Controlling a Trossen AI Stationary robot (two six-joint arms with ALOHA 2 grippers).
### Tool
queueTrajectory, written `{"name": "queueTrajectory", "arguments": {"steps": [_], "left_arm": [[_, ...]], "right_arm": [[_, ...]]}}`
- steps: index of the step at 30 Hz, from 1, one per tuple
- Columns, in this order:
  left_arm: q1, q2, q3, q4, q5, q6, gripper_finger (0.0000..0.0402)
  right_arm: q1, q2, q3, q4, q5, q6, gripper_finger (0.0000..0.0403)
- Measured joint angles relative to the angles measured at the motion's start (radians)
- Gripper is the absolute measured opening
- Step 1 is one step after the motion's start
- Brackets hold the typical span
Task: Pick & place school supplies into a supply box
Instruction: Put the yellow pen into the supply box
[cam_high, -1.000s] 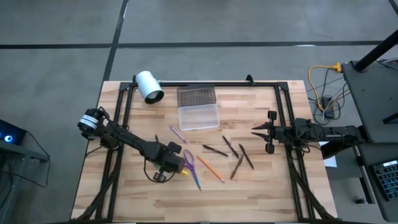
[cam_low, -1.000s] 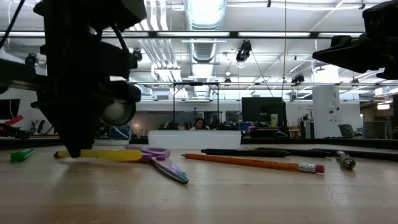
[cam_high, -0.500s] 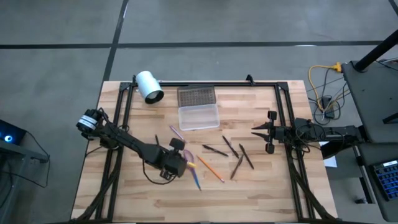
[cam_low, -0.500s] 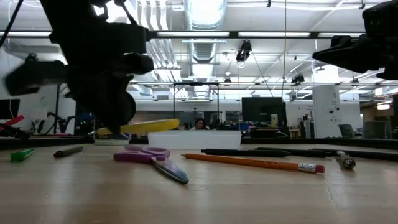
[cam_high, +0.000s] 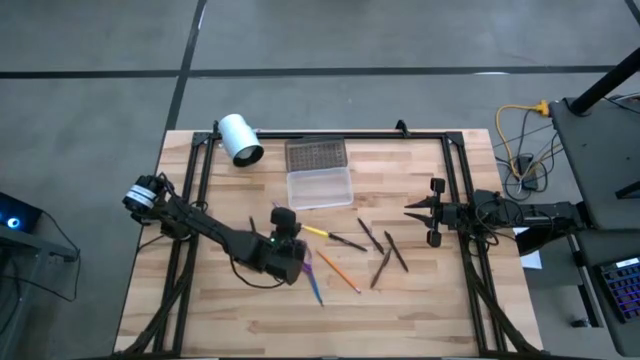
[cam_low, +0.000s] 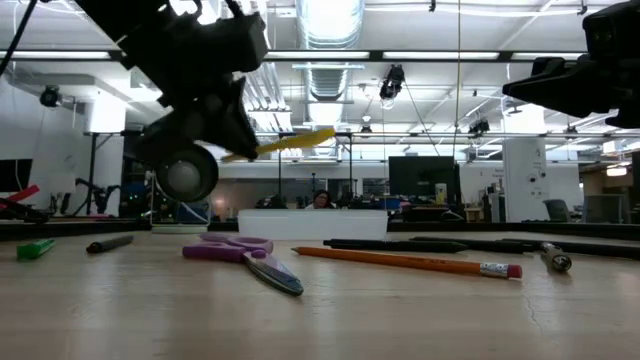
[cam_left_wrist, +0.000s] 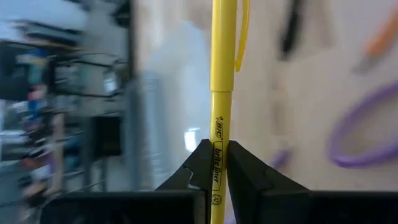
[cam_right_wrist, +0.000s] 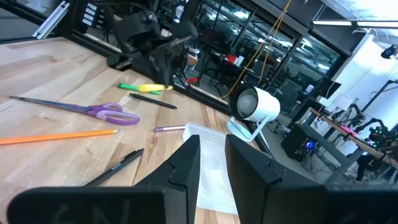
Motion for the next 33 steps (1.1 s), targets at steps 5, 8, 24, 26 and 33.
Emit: {"name": "queueTrajectory", "arguments": {"steps": [5, 8, 24, 26, 33], "left_arm": [[0.024, 0.000, -0.001, 0.005, -0.094, 0.000, 0.0015], [0.055, 0.000, -0.004, 0.019, -0.094, 0.001, 0.0015], [0.234, 0.000, -0.028, 0.256, -0.042, 0.185, 0.0015], [0.255, 0.000, -0.028, 0.280, -0.037, 0.199, 0.0015], [0.328, 0.001, -0.029, 0.327, -0.015, 0.229, 0.0015]], "right_arm": [[0.000, 0.000, 0.000, 0.000, 0.000, 0.000, 0.0068], [0.000, 0.000, 0.000, 0.000, 0.000, 0.000, 0.0068], [0.000, -0.001, 0.000, 0.000, 0.000, 0.000, 0.0068], [0.000, -0.001, 0.000, 0.000, 0.000, 0.000, 0.0068], [0.000, 0.000, 0.000, 0.000, 0.000, 0.000, 0.0068]]}}
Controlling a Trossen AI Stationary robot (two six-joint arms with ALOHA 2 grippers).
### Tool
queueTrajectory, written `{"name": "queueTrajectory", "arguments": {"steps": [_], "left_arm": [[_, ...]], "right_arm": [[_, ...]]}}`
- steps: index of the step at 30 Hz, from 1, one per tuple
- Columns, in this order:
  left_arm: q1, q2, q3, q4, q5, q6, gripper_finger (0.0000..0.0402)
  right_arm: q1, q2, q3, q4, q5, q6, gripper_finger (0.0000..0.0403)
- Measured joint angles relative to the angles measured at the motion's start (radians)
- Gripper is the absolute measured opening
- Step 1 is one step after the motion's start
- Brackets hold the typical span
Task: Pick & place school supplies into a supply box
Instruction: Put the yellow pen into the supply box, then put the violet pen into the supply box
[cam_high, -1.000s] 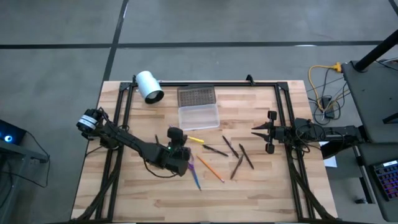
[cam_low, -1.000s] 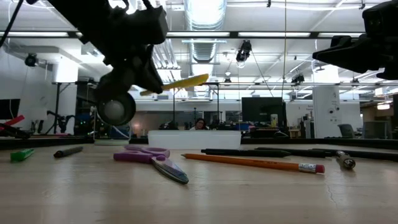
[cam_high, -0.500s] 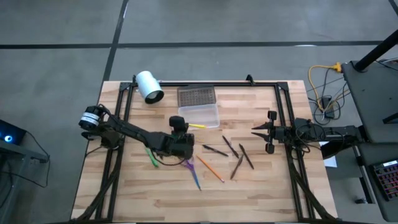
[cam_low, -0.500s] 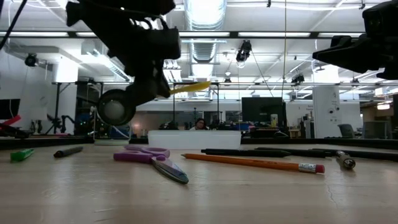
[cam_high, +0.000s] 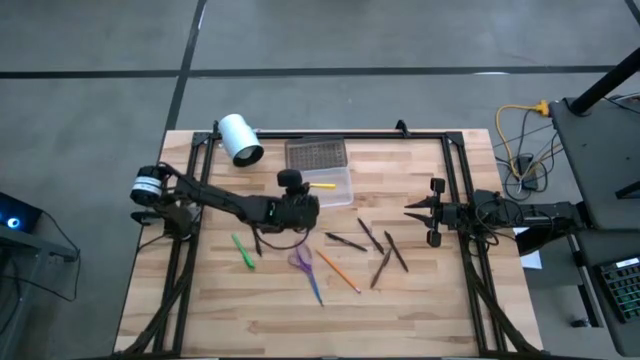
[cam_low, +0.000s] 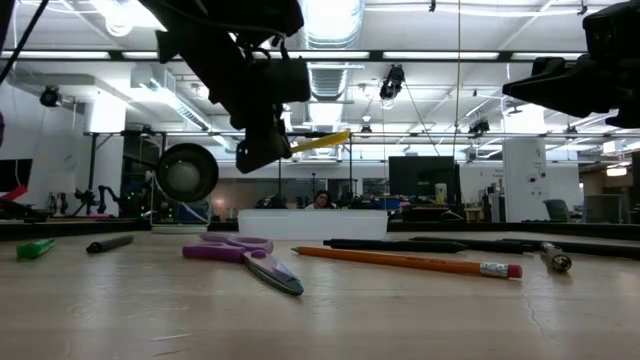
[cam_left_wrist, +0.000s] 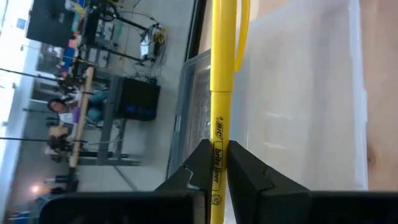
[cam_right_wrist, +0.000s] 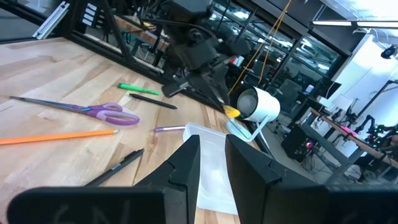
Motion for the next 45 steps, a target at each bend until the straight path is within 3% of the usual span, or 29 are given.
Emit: {"name": "queueTrajectory", "arguments": {"steps": [17, 26, 45], "left_arm": [[0.062, 0.008, 0.006, 0.109, 0.058, 0.037, 0.0016], [0.061, 0.008, 0.006, 0.108, 0.058, 0.037, 0.0042], [0.056, 0.006, 0.006, 0.085, 0.063, 0.037, 0.0046]], "right_arm": [[0.000, 0.001, 0.000, 0.000, 0.000, 0.000, 0.0068], [0.000, 0.001, 0.000, 0.000, 0.000, 0.000, 0.0068], [0.000, 0.000, 0.000, 0.000, 0.000, 0.000, 0.0068]]}}
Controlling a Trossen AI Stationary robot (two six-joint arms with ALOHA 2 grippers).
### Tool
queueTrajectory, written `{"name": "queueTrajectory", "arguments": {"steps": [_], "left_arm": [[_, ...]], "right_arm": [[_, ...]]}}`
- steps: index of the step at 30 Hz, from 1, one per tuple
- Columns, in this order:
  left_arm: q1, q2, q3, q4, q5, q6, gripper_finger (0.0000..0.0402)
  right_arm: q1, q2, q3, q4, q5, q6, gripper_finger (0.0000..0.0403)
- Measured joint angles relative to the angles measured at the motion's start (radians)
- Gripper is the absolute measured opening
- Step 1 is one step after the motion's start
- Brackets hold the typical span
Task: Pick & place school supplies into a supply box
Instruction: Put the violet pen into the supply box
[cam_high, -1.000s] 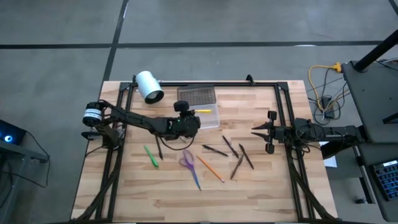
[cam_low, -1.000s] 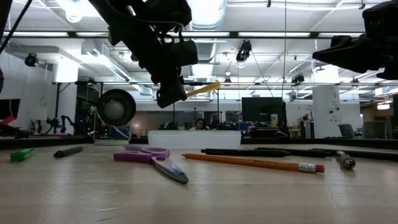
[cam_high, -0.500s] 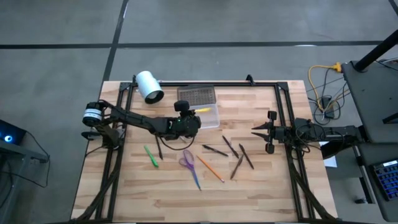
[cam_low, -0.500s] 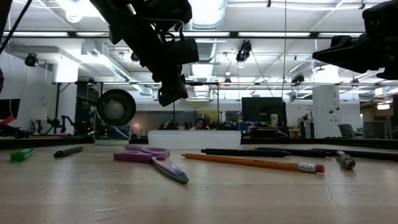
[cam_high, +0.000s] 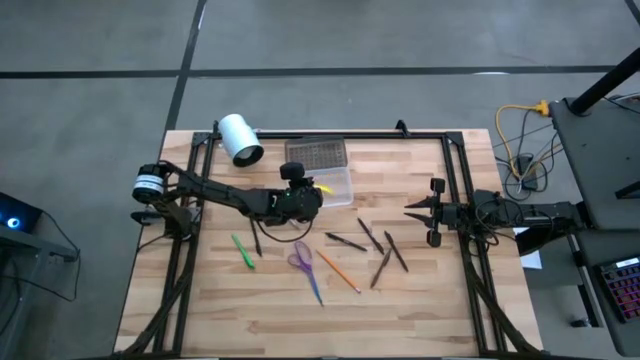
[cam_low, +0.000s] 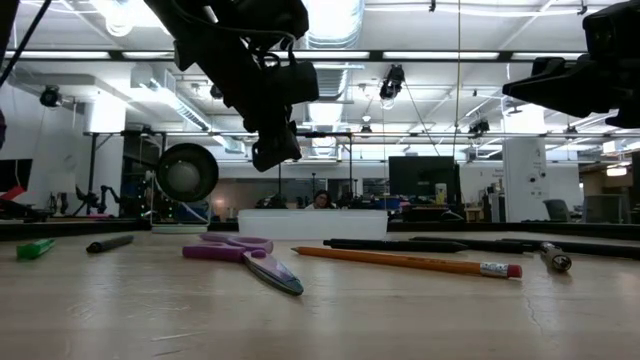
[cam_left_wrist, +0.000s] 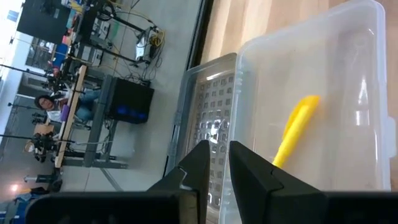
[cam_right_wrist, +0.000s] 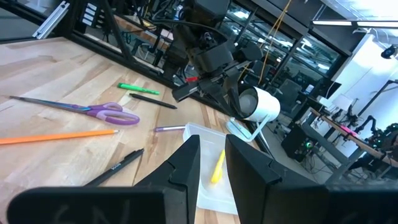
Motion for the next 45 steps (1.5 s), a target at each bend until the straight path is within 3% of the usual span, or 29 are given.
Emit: {"name": "queueTrajectory", "arguments": {"steps": [15, 32, 45], "left_arm": [[-0.028, -0.024, 0.003, -0.124, 0.376, 0.000, 0.0046], [-0.179, -0.028, 0.043, -0.273, 0.425, -0.034, 0.0046], [-0.203, -0.030, 0.042, -0.322, 0.504, -0.133, 0.0046]], "right_arm": [[0.000, -0.001, 0.000, 0.000, 0.000, 0.000, 0.0068], [0.000, 0.000, 0.000, 0.000, 0.000, 0.000, 0.0068], [0.000, 0.000, 0.000, 0.000, 0.000, 0.000, 0.0068]]}}
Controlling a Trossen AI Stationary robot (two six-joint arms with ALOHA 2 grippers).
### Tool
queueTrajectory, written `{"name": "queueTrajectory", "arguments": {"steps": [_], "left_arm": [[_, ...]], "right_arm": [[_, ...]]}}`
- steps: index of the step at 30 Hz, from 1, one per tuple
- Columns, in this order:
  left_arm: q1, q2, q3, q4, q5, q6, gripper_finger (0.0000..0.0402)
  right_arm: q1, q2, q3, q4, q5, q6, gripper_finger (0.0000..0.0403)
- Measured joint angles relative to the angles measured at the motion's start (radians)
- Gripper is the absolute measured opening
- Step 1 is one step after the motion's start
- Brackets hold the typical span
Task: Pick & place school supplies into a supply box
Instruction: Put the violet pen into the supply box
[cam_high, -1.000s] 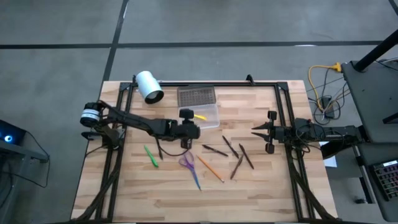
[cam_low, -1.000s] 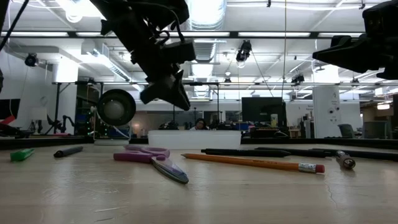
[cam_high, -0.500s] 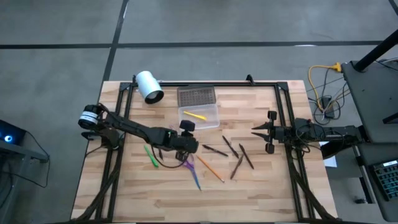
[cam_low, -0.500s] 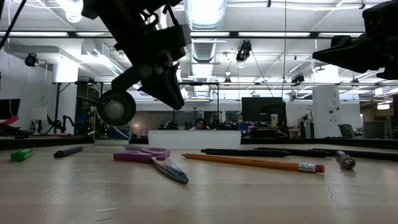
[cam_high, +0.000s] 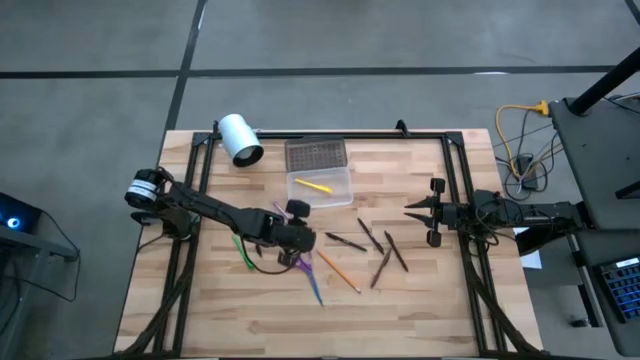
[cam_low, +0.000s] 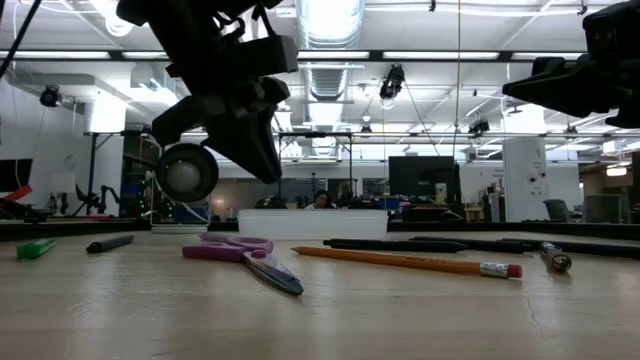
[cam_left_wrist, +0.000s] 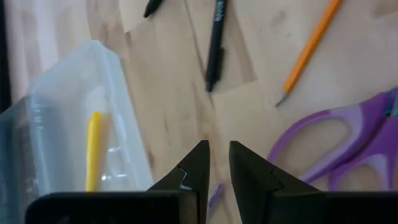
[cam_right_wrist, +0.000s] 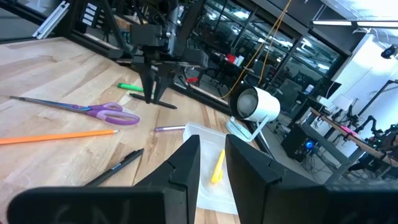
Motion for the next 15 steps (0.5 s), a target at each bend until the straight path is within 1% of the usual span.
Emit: {"name": "queueTrajectory", "arguments": {"steps": [15], "left_arm": [[-0.004, 0.010, 0.000, 0.022, 0.012, -0.013, 0.0046]], "right_arm": [[0.000, 0.000, 0.000, 0.000, 0.000, 0.000, 0.0068]]}}
